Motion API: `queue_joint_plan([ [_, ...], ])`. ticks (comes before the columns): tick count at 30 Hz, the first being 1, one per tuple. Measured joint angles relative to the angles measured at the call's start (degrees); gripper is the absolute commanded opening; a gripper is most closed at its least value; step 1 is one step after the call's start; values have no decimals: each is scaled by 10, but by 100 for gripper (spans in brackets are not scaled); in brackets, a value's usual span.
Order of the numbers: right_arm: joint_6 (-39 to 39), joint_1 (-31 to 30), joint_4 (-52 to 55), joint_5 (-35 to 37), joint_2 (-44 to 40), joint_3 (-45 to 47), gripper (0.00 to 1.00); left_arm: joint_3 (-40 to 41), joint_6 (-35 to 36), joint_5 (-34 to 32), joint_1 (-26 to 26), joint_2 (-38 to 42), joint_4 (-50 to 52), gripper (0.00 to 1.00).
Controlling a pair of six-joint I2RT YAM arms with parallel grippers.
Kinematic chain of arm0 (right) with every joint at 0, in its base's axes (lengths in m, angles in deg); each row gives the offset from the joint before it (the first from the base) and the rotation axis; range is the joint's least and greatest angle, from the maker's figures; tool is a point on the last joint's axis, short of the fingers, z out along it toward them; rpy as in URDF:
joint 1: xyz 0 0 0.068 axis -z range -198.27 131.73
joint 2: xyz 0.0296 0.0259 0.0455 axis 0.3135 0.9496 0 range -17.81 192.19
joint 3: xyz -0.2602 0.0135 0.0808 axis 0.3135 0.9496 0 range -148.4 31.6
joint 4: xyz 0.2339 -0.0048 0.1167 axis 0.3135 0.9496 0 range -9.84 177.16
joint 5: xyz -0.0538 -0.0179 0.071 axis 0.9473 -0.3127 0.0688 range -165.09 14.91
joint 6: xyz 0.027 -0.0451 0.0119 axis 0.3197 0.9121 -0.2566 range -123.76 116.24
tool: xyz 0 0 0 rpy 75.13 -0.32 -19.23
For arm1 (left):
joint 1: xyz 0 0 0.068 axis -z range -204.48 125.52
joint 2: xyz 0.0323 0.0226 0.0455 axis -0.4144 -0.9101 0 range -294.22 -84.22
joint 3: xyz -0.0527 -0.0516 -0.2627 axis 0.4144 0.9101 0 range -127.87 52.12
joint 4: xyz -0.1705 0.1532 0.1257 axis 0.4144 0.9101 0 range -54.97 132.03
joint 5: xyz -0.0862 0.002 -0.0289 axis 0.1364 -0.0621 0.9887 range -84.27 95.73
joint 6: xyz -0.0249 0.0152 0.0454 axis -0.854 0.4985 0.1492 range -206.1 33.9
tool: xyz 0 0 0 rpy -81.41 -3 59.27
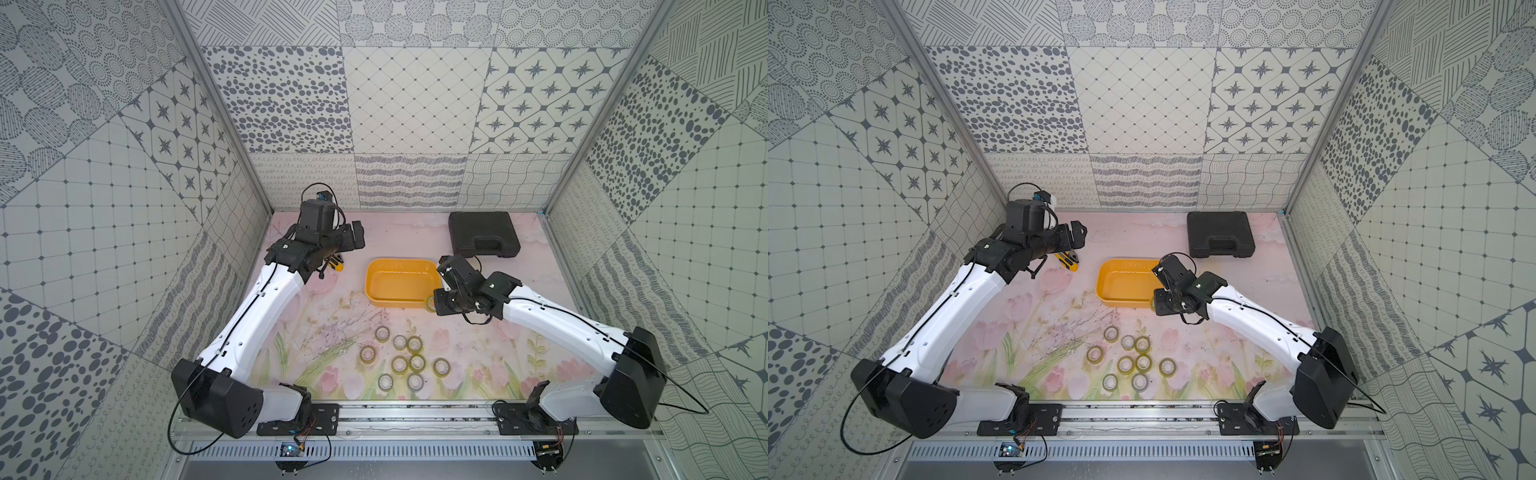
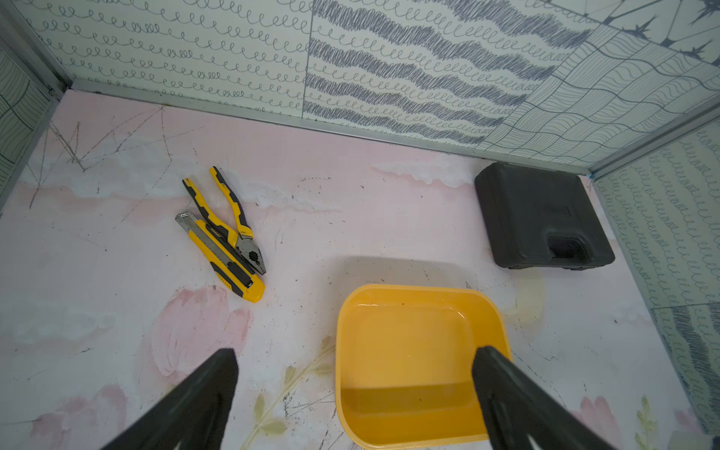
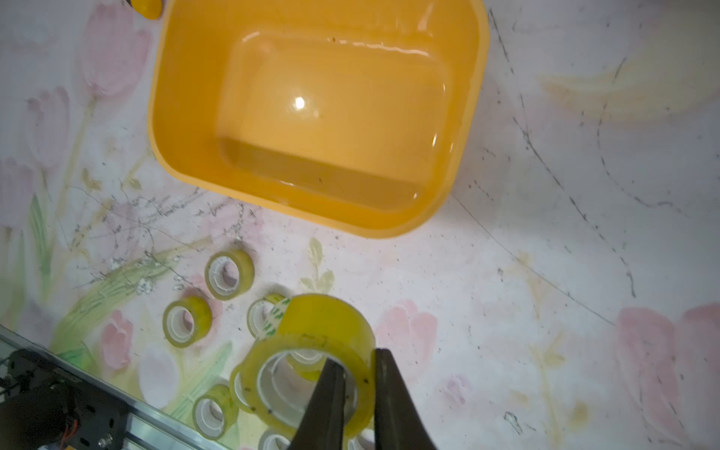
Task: Put the transparent tape into the storage box
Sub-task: Place the tape in the storage box.
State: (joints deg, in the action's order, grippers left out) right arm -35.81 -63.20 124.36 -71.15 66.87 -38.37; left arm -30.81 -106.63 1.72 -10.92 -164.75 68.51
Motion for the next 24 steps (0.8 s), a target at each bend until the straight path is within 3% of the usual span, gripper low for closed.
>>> queue_joint_plan([
  [5,22,13,0,-12,118,-118,2,-12,-3,31,-41,-52,-1,99],
  [13,36,29,-1,-31,307,-284,2,7,10,40,-54,-89,-8,99],
  [24,16,34,-3,-66,465,-426,7,14,15,67,-55,-90,-9,99],
])
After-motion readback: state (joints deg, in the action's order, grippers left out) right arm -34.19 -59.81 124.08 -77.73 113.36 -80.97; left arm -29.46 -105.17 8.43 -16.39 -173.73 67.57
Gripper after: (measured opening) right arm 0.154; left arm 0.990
